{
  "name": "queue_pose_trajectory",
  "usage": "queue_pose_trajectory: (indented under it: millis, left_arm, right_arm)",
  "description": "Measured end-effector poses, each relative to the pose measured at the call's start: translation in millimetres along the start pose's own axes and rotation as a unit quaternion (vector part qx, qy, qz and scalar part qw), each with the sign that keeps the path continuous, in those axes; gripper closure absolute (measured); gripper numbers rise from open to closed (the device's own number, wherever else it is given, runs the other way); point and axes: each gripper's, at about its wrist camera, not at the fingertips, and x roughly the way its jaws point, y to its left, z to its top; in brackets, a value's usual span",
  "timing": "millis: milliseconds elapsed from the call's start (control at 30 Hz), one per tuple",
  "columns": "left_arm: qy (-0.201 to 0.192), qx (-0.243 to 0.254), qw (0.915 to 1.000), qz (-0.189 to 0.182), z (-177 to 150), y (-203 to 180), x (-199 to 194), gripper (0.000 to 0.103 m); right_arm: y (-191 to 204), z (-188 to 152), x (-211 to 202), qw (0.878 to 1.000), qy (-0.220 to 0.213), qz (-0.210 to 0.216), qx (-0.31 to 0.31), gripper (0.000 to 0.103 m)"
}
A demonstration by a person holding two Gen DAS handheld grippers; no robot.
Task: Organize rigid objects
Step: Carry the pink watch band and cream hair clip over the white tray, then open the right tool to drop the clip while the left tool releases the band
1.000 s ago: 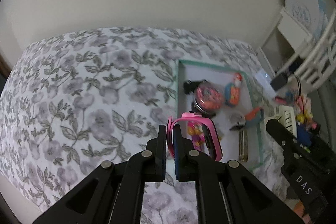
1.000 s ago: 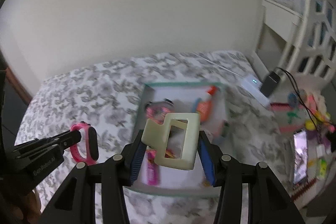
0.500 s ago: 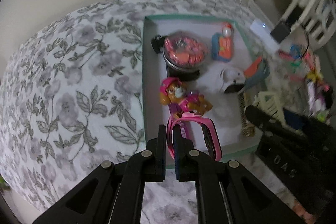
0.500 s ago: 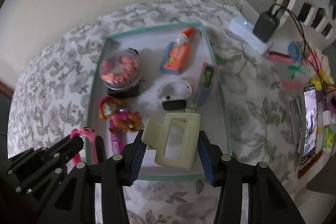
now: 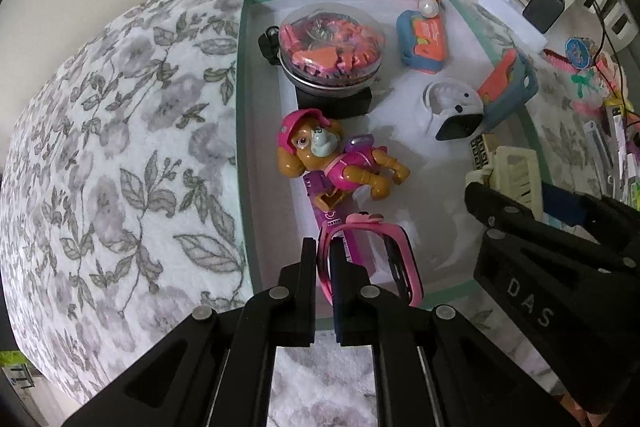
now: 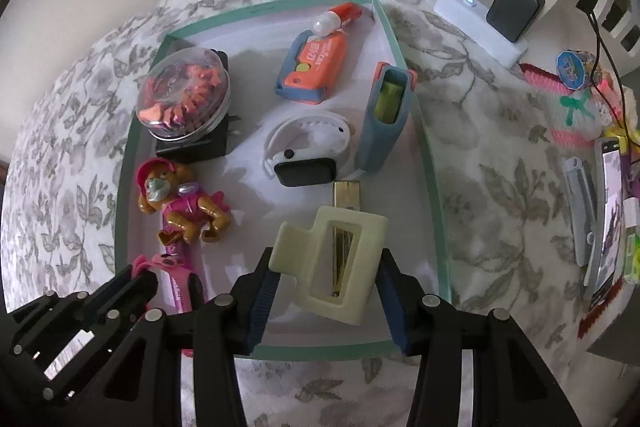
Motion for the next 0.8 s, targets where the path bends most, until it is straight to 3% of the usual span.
queue_pose_trajectory:
  millis: [700, 733, 800]
  left_arm:
    - [0.028, -0.028, 0.9992, -0.012, 1, 1, 19, 0.094]
    - [0.028, -0.03, 0.999, -0.016, 1, 3, 19, 0.091]
    - [0.027, -0.034, 0.9989, -0.019, 1, 5, 19, 0.072]
  right_arm:
    - [8, 2, 5, 1.0, 0.013, -0.024, -0.015, 0.05]
    - [7, 3, 5, 0.999, 0.013, -0.026, -0.015, 0.049]
    - [7, 4, 3, 0.999, 0.01, -0.028, -0.015, 0.044]
